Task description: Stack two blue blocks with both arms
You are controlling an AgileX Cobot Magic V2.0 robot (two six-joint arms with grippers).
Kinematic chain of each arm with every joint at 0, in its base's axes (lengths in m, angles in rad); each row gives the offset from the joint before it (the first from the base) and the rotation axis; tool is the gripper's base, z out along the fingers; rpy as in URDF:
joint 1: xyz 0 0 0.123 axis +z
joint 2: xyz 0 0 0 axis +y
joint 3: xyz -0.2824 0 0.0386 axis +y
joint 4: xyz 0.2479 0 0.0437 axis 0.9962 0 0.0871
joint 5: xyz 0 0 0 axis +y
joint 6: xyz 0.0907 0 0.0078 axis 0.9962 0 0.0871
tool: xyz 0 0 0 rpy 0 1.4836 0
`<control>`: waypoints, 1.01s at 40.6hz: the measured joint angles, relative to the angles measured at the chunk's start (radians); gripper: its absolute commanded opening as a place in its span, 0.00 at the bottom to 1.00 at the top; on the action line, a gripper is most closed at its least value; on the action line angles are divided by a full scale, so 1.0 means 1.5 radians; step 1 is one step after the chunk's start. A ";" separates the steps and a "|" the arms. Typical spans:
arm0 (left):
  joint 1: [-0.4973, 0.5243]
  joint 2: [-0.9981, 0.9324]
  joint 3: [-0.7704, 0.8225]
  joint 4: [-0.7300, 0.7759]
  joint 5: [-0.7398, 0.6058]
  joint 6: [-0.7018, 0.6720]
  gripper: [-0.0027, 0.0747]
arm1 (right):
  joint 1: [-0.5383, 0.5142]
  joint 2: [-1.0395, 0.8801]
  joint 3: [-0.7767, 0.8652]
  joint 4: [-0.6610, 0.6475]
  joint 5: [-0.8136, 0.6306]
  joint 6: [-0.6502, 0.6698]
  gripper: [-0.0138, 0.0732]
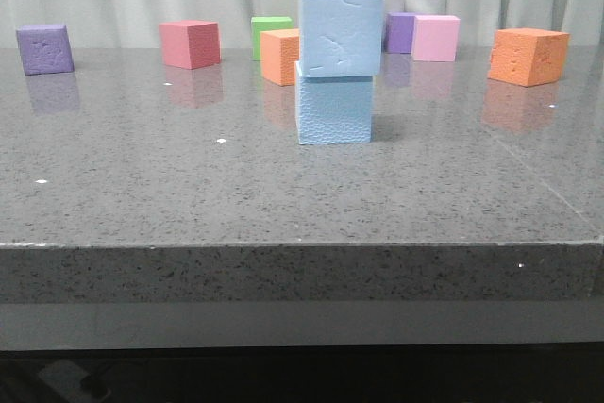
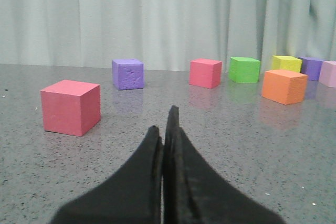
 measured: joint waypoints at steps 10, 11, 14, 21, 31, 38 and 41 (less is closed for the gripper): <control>0.011 0.000 0.000 0.000 0.000 0.000 0.01 | 0.000 0.000 0.000 0.000 0.000 0.000 0.02; 0.011 0.000 0.000 0.000 0.000 0.000 0.01 | 0.000 0.000 0.000 0.000 0.000 0.000 0.02; 0.011 0.000 0.000 0.000 -0.004 0.000 0.01 | 0.000 0.000 0.000 0.000 0.000 0.000 0.02; 0.011 0.000 0.000 0.000 -0.004 0.000 0.01 | 0.000 0.000 0.000 0.000 0.000 0.000 0.02; 0.011 0.000 0.000 0.000 -0.004 0.000 0.01 | 0.000 0.000 0.000 0.000 0.000 0.000 0.02; 0.011 0.000 0.000 0.000 -0.004 0.000 0.01 | 0.000 0.000 0.000 0.000 0.000 0.000 0.02; 0.011 0.000 0.000 0.000 -0.004 0.000 0.01 | 0.000 -0.002 0.002 0.000 -0.001 0.000 0.02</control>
